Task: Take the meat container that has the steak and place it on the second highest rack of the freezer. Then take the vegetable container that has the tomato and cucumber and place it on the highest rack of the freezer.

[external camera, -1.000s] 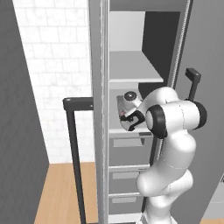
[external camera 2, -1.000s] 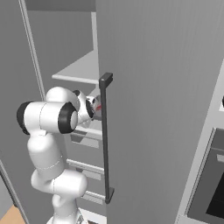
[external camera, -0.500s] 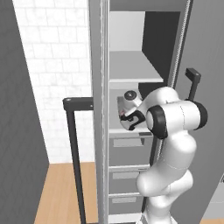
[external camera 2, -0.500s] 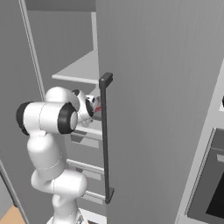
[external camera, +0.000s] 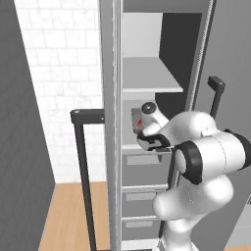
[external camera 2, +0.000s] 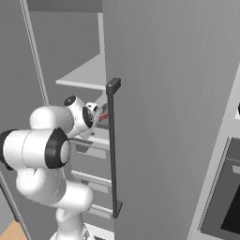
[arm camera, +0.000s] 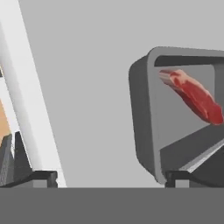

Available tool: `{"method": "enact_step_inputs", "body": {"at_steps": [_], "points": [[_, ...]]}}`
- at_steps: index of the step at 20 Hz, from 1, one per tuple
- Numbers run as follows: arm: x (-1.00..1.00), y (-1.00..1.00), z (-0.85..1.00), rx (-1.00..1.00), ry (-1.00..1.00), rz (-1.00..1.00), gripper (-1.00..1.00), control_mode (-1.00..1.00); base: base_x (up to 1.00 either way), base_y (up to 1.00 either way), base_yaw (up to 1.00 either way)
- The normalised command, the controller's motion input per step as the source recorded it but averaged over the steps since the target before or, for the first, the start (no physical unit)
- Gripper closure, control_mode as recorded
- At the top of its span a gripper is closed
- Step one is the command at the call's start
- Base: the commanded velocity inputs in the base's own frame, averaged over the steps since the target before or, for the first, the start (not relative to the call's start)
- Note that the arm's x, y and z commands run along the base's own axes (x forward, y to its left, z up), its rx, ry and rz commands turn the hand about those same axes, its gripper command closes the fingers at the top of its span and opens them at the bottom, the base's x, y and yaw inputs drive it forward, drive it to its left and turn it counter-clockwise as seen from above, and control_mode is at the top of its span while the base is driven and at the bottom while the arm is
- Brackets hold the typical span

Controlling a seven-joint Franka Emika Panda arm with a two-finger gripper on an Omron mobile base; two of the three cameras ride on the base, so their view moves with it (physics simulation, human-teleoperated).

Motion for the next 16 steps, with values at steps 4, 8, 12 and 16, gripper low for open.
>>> {"method": "enact_step_inputs", "body": {"at_steps": [4,8,12,16], "points": [[-0.48,-0.13,0.64,0.01,0.00,-0.20,-1.00,-1.00,0.00,0.00,0.00],[-0.63,-0.09,0.60,0.07,0.00,-0.20,-1.00,-1.00,0.00,0.00,0.00],[-0.67,-0.06,0.23,0.08,-0.02,-0.22,-1.00,-1.00,0.00,0.00,0.00],[-0.77,-0.03,0.18,0.13,-0.08,-0.27,-1.00,-1.00,0.00,0.00,0.00]]}}
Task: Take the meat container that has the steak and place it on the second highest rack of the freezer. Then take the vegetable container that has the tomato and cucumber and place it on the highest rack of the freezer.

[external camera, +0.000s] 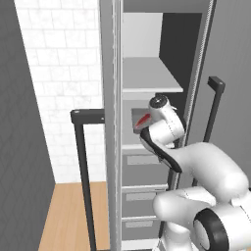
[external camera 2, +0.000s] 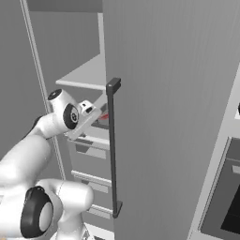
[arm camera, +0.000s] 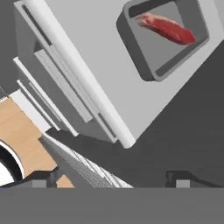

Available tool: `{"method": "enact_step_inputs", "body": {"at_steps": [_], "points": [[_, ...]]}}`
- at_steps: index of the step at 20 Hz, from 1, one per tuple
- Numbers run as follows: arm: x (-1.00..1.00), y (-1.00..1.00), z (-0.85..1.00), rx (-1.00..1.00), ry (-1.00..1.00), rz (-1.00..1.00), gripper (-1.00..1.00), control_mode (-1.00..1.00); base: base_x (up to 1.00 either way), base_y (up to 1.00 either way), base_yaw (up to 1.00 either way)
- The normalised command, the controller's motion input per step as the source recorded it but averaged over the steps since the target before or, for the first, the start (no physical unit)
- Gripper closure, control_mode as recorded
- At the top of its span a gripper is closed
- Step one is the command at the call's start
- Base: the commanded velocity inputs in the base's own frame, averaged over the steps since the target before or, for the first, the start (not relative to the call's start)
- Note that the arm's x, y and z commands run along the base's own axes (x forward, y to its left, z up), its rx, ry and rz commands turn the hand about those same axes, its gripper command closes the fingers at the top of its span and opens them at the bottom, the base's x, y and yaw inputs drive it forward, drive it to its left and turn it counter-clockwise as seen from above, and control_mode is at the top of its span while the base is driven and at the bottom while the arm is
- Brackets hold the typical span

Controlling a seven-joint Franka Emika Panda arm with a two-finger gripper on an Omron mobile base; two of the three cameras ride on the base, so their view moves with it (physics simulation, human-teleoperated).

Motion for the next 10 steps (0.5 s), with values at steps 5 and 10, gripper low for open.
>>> {"method": "enact_step_inputs", "body": {"at_steps": [5,10], "points": [[-0.80,-0.11,0.21,0.22,-0.12,-0.39,-1.00,-1.00,0.00,0.00,0.00],[-0.82,-0.19,0.17,0.32,-0.18,-0.41,-1.00,-1.00,0.00,0.00,0.00]]}}
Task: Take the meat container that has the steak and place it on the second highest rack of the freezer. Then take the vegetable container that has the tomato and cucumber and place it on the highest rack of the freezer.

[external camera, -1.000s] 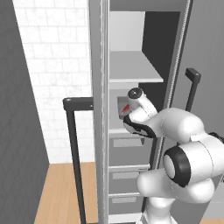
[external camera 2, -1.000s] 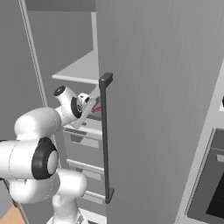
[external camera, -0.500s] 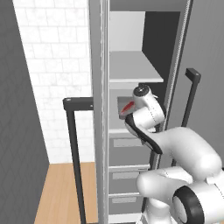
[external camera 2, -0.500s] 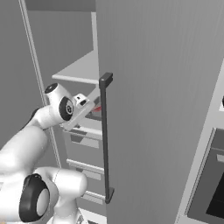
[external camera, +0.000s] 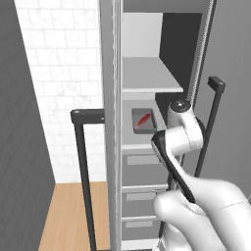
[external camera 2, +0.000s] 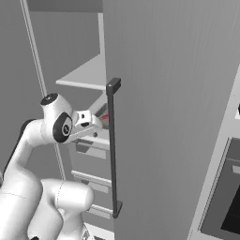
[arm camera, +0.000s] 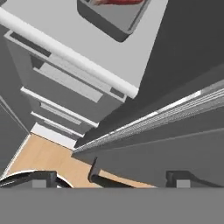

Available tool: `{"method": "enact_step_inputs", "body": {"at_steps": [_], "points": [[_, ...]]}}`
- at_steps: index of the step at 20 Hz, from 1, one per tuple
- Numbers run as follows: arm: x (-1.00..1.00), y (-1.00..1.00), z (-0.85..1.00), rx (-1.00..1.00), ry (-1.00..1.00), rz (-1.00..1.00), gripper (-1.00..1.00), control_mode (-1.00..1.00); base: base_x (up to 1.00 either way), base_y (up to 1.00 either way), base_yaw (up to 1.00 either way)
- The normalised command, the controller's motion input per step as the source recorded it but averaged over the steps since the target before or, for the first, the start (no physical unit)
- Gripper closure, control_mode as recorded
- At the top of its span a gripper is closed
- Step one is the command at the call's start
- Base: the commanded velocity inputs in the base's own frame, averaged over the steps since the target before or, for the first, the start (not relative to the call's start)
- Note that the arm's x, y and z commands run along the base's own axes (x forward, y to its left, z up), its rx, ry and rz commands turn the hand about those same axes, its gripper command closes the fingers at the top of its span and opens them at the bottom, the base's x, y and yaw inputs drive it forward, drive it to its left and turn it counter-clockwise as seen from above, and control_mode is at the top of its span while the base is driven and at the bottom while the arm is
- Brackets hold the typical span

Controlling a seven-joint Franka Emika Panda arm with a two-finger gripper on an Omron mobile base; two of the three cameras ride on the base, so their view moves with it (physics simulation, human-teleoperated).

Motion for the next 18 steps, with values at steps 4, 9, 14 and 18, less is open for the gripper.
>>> {"method": "enact_step_inputs", "body": {"at_steps": [4,9,14,18], "points": [[-0.80,0.00,0.14,0.25,-0.21,-0.36,-1.00,-1.00,0.00,0.00,0.00],[-0.52,-0.04,0.47,0.28,-0.09,-0.19,-1.00,-1.00,0.00,0.00,0.00],[-0.05,0.04,0.51,0.30,-0.01,-0.04,-1.00,-1.00,0.00,0.00,0.00],[0.00,0.20,0.07,0.03,-0.04,-0.06,-1.00,-1.00,0.00,0.00,0.00]]}}
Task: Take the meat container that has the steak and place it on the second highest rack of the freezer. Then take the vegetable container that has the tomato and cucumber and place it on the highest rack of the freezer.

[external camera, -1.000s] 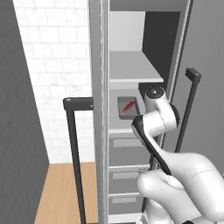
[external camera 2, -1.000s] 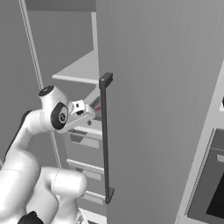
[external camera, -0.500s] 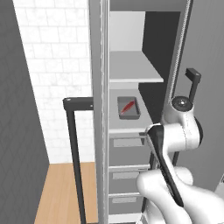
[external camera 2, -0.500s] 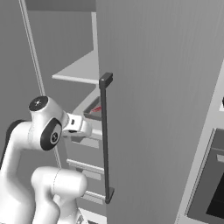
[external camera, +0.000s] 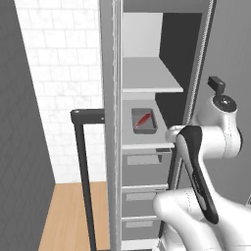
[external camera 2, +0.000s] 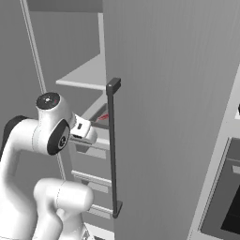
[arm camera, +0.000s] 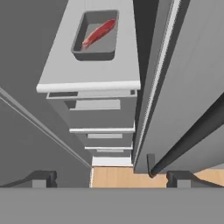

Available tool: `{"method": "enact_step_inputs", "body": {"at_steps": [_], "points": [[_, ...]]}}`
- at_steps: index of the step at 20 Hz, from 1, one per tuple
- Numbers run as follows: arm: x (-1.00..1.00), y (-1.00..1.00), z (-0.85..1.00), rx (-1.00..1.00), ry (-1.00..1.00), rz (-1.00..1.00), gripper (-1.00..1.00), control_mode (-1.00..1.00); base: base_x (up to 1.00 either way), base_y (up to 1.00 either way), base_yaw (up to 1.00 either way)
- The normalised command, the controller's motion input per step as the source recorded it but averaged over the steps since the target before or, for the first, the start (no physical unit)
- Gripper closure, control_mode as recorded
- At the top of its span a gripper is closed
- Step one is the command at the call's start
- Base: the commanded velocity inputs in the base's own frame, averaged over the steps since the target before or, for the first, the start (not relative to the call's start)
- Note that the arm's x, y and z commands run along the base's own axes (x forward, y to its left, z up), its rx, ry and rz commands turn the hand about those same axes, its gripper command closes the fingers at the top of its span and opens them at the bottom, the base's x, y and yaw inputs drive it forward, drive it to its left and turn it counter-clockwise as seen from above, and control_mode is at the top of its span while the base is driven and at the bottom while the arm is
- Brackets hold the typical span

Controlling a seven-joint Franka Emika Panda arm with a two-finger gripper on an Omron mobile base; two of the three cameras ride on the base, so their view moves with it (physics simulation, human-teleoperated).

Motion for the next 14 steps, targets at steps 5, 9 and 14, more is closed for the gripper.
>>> {"method": "enact_step_inputs", "body": {"at_steps": [5,9,14], "points": [[-0.24,0.04,0.01,-0.07,-0.01,-0.10,-1.00,-1.00,0.00,0.00,0.00],[-0.71,-0.04,0.06,-0.05,0.07,-0.02,-1.00,-1.00,0.00,0.00,0.00],[-0.35,-0.01,0.15,-0.05,0.14,0.00,-1.00,-1.00,0.00,0.00,0.00]]}}
